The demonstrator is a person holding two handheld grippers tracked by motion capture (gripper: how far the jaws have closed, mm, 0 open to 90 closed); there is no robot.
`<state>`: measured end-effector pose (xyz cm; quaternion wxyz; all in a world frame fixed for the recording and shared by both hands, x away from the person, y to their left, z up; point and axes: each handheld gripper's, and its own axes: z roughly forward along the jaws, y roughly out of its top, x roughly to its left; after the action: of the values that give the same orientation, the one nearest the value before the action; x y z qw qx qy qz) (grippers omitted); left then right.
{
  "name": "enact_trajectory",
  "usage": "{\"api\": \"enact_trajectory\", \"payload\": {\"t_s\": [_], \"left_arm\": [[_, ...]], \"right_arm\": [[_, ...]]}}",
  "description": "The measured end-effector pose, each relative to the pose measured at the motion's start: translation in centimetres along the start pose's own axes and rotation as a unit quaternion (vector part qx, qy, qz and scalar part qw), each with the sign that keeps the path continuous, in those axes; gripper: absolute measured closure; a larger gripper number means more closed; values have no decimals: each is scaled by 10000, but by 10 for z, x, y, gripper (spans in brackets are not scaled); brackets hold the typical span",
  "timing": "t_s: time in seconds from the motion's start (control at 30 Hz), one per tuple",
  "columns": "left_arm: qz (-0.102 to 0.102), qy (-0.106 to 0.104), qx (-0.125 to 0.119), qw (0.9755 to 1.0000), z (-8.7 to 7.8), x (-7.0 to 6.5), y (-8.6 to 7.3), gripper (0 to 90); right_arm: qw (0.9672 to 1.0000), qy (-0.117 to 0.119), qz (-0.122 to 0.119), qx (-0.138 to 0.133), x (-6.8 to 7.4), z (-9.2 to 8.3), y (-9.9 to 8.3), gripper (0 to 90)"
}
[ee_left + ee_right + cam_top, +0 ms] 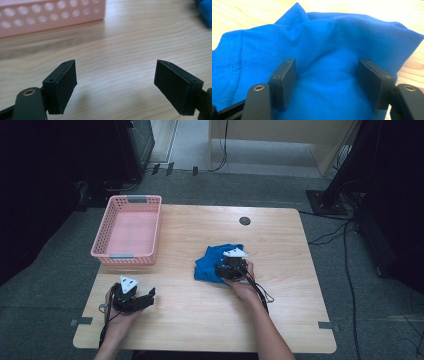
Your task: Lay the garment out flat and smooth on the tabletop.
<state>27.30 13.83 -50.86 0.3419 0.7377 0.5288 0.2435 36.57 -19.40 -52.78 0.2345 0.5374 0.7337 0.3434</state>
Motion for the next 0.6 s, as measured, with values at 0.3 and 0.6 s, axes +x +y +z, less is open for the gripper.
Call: {"api": "enact_trajectory", "payload": {"t_s": [0.3,0.6], "left_arm": [[139,-242,-115,9995,21,-29,26,186],[415,-622,-46,9972,52,-62,46,186]], "right_arm": [[10000,21,-8,11,-1,0,0,335],[10000,20,1,40,-1,-1,0,335]]}}
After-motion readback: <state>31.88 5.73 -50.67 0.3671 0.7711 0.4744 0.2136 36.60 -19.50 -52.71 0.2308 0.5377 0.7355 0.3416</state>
